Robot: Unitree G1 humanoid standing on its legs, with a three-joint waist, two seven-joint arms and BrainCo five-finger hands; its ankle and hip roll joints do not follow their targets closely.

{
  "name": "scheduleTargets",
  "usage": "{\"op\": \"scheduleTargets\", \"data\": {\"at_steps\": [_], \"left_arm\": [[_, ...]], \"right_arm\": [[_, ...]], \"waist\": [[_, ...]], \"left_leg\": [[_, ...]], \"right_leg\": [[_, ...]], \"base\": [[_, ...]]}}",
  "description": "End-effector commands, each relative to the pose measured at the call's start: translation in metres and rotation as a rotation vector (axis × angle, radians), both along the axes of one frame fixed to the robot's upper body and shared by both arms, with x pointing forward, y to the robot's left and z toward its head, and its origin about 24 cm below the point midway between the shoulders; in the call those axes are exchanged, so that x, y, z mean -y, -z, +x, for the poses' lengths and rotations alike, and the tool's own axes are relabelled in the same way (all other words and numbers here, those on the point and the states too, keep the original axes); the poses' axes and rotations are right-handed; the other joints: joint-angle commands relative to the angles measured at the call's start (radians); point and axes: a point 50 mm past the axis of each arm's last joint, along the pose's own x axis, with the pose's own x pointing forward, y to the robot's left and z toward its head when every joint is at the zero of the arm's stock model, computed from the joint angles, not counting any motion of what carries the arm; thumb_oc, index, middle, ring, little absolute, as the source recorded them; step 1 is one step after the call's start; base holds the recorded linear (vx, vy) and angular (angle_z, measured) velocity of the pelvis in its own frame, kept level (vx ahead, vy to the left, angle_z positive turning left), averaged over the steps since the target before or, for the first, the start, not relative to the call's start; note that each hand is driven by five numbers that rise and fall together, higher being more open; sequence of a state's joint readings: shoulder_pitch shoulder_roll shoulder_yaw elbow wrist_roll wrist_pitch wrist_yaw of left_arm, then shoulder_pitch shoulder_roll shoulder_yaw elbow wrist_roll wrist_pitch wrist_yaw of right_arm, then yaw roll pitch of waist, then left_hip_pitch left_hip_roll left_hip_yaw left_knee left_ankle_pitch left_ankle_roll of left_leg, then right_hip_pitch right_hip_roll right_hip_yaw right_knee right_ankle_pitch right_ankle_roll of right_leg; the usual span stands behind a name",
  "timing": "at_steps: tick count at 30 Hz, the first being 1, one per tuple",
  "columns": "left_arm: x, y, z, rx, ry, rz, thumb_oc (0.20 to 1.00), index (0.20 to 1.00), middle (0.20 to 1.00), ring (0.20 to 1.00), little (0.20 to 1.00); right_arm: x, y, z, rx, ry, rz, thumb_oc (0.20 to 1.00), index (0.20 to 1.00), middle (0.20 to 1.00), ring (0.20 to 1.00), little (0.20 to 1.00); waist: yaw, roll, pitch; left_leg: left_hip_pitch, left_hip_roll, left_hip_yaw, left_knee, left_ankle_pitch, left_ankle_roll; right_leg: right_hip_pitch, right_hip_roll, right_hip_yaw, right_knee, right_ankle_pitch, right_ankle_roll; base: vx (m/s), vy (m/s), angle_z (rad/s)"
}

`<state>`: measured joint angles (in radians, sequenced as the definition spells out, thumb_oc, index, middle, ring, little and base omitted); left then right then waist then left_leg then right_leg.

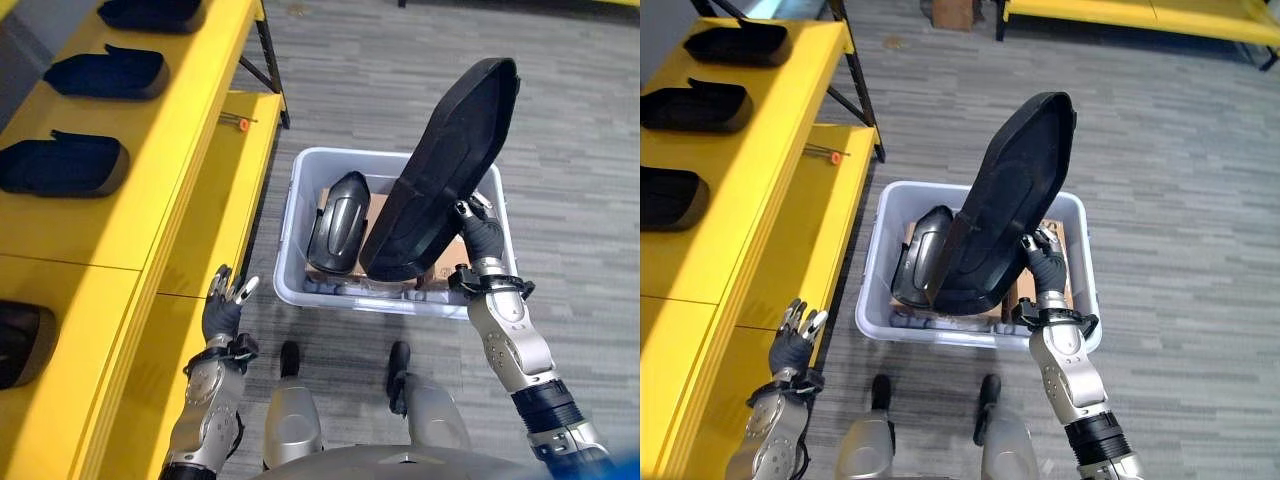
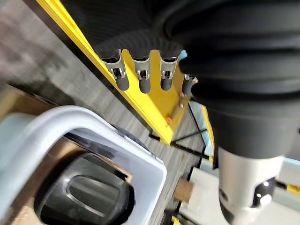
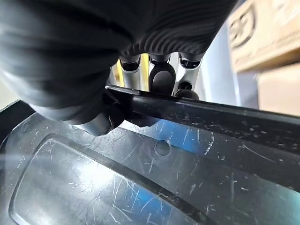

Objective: Move parts from the plastic box to the shelf.

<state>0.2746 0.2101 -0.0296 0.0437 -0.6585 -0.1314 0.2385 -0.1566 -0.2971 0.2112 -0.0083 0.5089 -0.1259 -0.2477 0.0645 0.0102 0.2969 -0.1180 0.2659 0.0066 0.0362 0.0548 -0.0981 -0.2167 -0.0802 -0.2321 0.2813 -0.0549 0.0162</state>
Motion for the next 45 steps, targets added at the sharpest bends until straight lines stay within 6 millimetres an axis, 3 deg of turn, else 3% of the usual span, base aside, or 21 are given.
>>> {"op": "scheduleTargets", "data": {"at_steps": [1,3,5,6,7,8,11,12,14,23,29,34,35,36,37,38,40,41,42,43,45], "left_arm": [[-0.006,-0.010,0.008,0.054,0.021,0.020,1.000,1.000,1.000,1.000,1.000],[-0.004,-0.006,0.008,0.036,0.035,0.018,1.000,1.000,1.000,1.000,1.000],[-0.003,-0.002,0.003,0.023,0.053,0.015,1.000,1.000,1.000,1.000,1.000],[-0.001,-0.002,0.003,0.025,0.061,0.012,1.000,1.000,1.000,1.000,1.000],[-0.001,-0.002,0.003,0.024,0.061,0.012,1.000,1.000,1.000,1.000,1.000],[0.001,-0.004,0.007,0.028,0.082,0.014,1.000,1.000,1.000,1.000,1.000],[0.004,-0.006,0.011,0.038,0.116,0.027,1.000,1.000,1.000,1.000,1.000],[0.008,-0.007,0.013,0.040,0.155,0.037,1.000,1.000,1.000,1.000,1.000],[0.008,-0.009,0.013,0.047,0.169,0.041,1.000,1.000,1.000,1.000,1.000],[-0.005,-0.012,0.010,0.046,0.140,0.083,1.000,1.000,1.000,1.000,1.000],[-0.009,-0.012,0.006,0.037,0.118,0.096,1.000,1.000,1.000,1.000,1.000],[-0.012,-0.015,0.008,0.052,0.109,0.112,1.000,1.000,1.000,1.000,1.000],[-0.015,-0.016,0.008,0.048,0.113,0.140,1.000,1.000,1.000,1.000,1.000],[-0.017,-0.017,0.009,0.053,0.126,0.164,1.000,1.000,1.000,1.000,1.000],[-0.019,-0.017,0.012,0.049,0.142,0.183,1.000,1.000,1.000,1.000,1.000],[-0.016,-0.016,0.012,0.038,0.166,0.195,1.000,1.000,1.000,1.000,1.000],[-0.015,-0.017,0.012,0.046,0.158,0.191,1.000,1.000,1.000,1.000,1.000],[-0.015,-0.016,0.012,0.041,0.148,0.191,1.000,1.000,1.000,1.000,1.000],[-0.009,-0.015,0.010,0.055,0.168,0.167,1.000,1.000,1.000,1.000,1.000],[-0.009,-0.011,0.001,0.037,0.158,0.140,1.000,1.000,1.000,1.000,1.000],[-0.009,-0.005,-0.003,0.007,0.145,0.123,1.000,1.000,1.000,1.000,1.000]], "right_arm": [[0.004,-0.030,0.003,0.154,-0.008,0.059,0.200,0.200,0.200,0.200,0.200],[0.013,-0.031,0.002,0.156,0.015,0.038,0.200,0.200,0.200,0.200,0.200],[0.023,-0.023,-0.004,0.126,0.036,0.024,0.200,0.200,0.200,0.200,0.200],[0.028,-0.015,-0.010,0.101,0.053,0.022,0.200,0.200,0.200,0.200,0.200],[0.028,-0.015,-0.010,0.100,0.053,0.022,0.200,0.200,0.200,0.200,0.200],[0.033,-0.006,-0.014,0.066,0.083,0.046,0.200,0.200,0.200,0.200,0.200],[0.037,0.001,-0.020,0.031,0.103,0.057,0.200,0.200,0.200,0.200,0.200],[0.044,0.001,-0.025,0.034,0.130,0.066,0.200,0.200,0.200,0.200,0.200],[0.042,0.007,-0.027,0.008,0.132,0.079,0.200,0.200,0.200,0.200,0.200],[0.043,0.013,-0.031,-0.017,0.148,0.104,0.200,0.200,0.200,0.200,0.200],[0.036,0.010,-0.025,-0.008,0.131,0.111,0.200,0.200,0.200,0.200,0.200],[0.033,0.009,-0.022,0.000,0.134,0.125,0.200,0.200,0.200,0.200,0.200],[0.033,0.012,-0.024,-0.012,0.138,0.129,0.200,0.200,0.200,0.200,0.200],[0.032,0.015,-0.026,-0.016,0.133,0.143,0.200,0.200,0.200,0.200,0.200],[0.034,0.018,-0.031,-0.023,0.131,0.167,0.200,0.200,0.200,0.200,0.200],[0.034,0.023,-0.036,-0.041,0.125,0.194,0.200,0.200,0.200,0.200,0.200],[0.033,0.028,-0.039,-0.061,0.112,0.199,0.200,0.200,0.200,0.200,0.200],[0.032,0.030,-0.039,-0.069,0.110,0.189,0.200,0.200,0.200,0.200,0.200],[0.041,0.036,-0.045,-0.096,0.122,0.164,0.200,0.200,0.200,0.200,0.200],[0.047,0.037,-0.048,-0.105,0.136,0.141,0.200,0.200,0.200,0.200,0.200],[0.051,0.039,-0.050,-0.120,0.147,0.123,0.200,0.200,0.200,0.200,0.200]], "waist": [[0.022,-0.015,-0.026],[0.023,-0.019,-0.025],[0.017,-0.031,-0.037],[0.001,-0.035,-0.051],[-0.001,-0.034,-0.050],[-0.027,-0.030,-0.070],[-0.046,-0.021,-0.083],[-0.066,-0.010,-0.093],[-0.072,-0.011,-0.097],[-0.041,-0.044,-0.083],[0.013,-0.090,-0.065],[0.027,-0.088,-0.060],[0.018,-0.079,-0.068],[-0.016,-0.067,-0.083],[-0.060,-0.053,-0.085],[-0.093,-0.046,-0.078],[-0.106,-0.056,-0.067],[-0.106,-0.064,-0.064],[-0.107,-0.074,-0.092],[-0.097,-0.075,-0.120],[-0.096,-0.075,-0.126]], "left_leg": [[-0.011,0.016,-0.011,-0.110,0.249,-0.049],[-0.021,-0.006,-0.002,-0.083,0.249,-0.032],[-0.001,-0.020,0.027,0.031,0.151,-0.003],[0.047,0.002,0.049,0.080,0.096,-0.004],[0.048,0.002,0.047,0.081,0.095,-0.004],[0.096,0.048,0.112,0.081,0.095,-0.012],[0.128,0.062,0.127,0.067,0.079,-0.028],[0.104,0.027,0.172,0.029,0.004,-0.014],[0.112,0.012,0.193,0.028,-0.034,-0.013],[0.054,-0.074,0.199,0.078,-0.084,0.012],[-0.027,-0.165,0.149,0.129,-0.129,0.052],[-0.076,-0.218,0.128,0.172,-0.161,0.087],[-0.057,-0.239,0.121,0.132,-0.153,0.104],[-0.037,-0.262,0.103,0.053,-0.107,0.121],[-0.013,-0.269,0.060,0.005,-0.074,0.127],[0.023,-0.270,0.028,-0.040,-0.054,0.127],[0.051,-0.280,0.009,-0.082,-0.029,0.124],[0.059,-0.285,0.007,-0.091,-0.028,0.123],[0.064,-0.281,-0.017,-0.123,0.004,0.103],[0.064,-0.267,-0.005,-0.123,0.007,0.092],[0.093,-0.254,-0.012,-0.123,0.010,0.083]], "right_leg": [[0.083,0.009,-0.041,-0.001,-0.116,0.030],[0.104,-0.011,-0.076,-0.030,-0.101,0.026],[0.107,-0.047,-0.127,-0.044,-0.082,0.020],[0.118,-0.076,-0.158,-0.022,-0.103,0.022],[0.120,-0.077,-0.160,-0.020,-0.105,0.022],[0.120,-0.106,-0.210,0.007,-0.111,0.022],[0.112,-0.146,-0.239,0.040,-0.107,0.035],[0.126,-0.189,-0.263,0.047,-0.082,0.067],[0.137,-0.217,-0.265,0.048,-0.065,0.080],[0.204,-0.288,-0.320,-0.069,0.043,0.143],[0.244,-0.341,-0.363,-0.159,0.188,0.202],[0.232,-0.357,-0.296,-0.193,0.252,0.216],[0.216,-0.346,-0.222,-0.181,0.266,0.209],[0.160,-0.283,-0.052,-0.167,0.247,0.172],[0.100,-0.147,0.149,-0.114,0.173,0.138],[0.065,-0.019,0.234,-0.081,0.068,0.105],[0.012,0.059,0.244,-0.128,0.067,0.097],[0.018,0.060,0.219,-0.185,0.082,0.095],[0.092,0.076,0.266,-0.252,0.075,0.084],[0.128,0.065,0.221,-0.303,0.091,0.090],[0.159,0.077,0.201,-0.293,0.068,0.070]], "base": [[-0.07,-0.136,0.55],[-0.09,-0.098,0.77],[-0.12,-0.080,1.01],[-0.03,-0.024,1.29],[0.04,0.089,1.38],[0.00,0.080,1.01],[0.01,0.204,1.01],[0.07,0.331,1.07],[0.09,0.275,0.95],[0.04,0.206,0.31],[0.02,0.186,0.34],[0.04,0.240,0.31],[0.16,0.365,0.59],[0.25,0.384,0.84],[0.25,0.284,1.13],[0.22,0.136,1.39],[0.10,-0.016,1.36],[0.06,-0.225,0.48],[0.07,-0.341,0.40],[0.09,-0.400,0.73],[0.05,-0.276,0.57]]}}
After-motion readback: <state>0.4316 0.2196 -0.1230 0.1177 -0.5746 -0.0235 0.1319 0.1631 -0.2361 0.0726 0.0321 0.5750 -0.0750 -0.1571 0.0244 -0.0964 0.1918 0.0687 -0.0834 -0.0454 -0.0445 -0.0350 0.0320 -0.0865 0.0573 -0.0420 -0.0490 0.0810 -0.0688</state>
